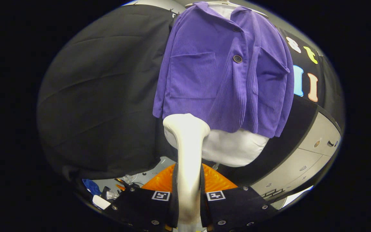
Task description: Iron the clothes twice with a garment steamer, once on the left side and once on the right side.
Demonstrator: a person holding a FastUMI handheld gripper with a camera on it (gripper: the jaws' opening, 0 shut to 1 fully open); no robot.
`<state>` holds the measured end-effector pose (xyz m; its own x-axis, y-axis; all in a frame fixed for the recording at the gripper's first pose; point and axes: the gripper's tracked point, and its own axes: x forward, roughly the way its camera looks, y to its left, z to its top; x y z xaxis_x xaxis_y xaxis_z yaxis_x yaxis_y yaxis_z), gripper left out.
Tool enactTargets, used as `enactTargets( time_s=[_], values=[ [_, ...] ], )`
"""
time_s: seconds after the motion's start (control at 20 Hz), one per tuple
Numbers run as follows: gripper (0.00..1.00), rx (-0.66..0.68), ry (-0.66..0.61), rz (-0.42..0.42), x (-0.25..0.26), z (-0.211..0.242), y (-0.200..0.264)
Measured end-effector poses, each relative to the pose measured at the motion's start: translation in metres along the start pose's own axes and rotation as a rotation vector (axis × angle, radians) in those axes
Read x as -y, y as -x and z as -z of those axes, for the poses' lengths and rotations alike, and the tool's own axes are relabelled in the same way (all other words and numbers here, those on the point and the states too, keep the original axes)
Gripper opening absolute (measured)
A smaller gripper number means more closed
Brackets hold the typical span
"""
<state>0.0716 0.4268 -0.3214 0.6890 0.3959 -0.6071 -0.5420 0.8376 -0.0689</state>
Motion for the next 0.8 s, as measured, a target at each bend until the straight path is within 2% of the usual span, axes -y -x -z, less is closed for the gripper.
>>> enactTargets(
  time_s=[0.3,0.4,0.55,0.8],
  values=[
    [0.27,-0.009,-0.085,0.021,0.043,0.026,0.059],
    [0.27,0.004,-0.121,0.05,0.071,0.032,0.082],
    [0.27,0.093,-0.196,0.083,0.12,0.033,0.129],
    [0.27,0.187,-0.272,0.207,0.216,0.041,0.226]
  ],
)
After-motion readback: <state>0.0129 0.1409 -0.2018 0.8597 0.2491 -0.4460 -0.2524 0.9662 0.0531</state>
